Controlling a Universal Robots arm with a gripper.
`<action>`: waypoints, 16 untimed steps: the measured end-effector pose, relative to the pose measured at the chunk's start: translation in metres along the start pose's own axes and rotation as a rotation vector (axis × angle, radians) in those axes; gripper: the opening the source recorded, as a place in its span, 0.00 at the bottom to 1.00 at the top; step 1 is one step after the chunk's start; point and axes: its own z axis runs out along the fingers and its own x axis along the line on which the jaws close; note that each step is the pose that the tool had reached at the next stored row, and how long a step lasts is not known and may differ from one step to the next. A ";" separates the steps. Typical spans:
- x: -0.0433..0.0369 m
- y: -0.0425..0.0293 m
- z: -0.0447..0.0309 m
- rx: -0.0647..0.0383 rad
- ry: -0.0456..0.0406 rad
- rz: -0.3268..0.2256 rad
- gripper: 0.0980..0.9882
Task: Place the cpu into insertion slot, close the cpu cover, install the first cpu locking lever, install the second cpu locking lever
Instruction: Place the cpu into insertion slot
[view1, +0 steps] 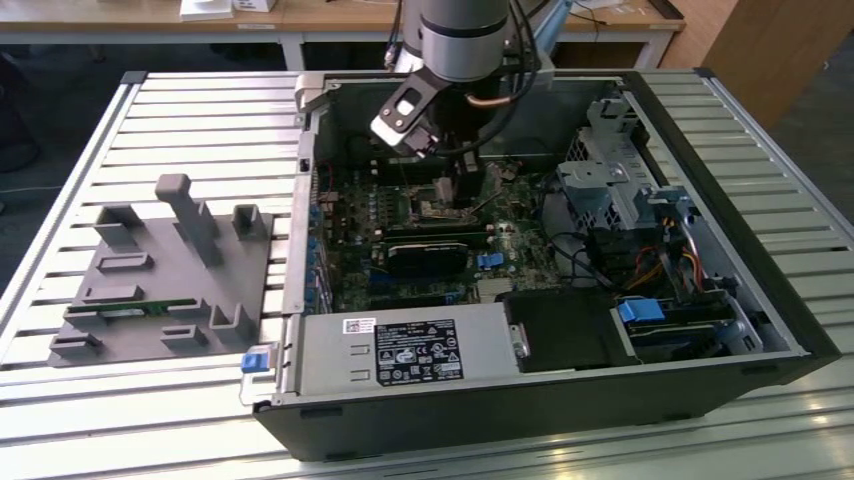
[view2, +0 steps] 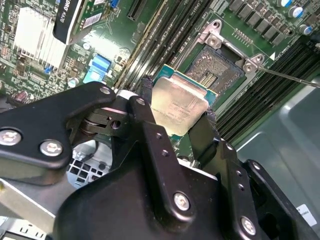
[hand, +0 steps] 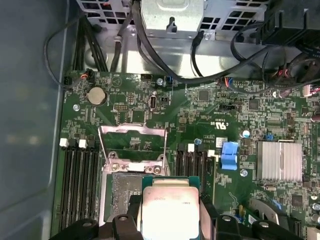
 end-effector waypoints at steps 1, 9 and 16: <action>0.0002 -0.0002 0.0002 0.000 0.0002 0.000 0.50; 0.0011 -0.0014 0.0023 0.000 0.0002 0.000 0.50; 0.0024 -0.0017 0.0046 0.000 0.0001 0.000 0.50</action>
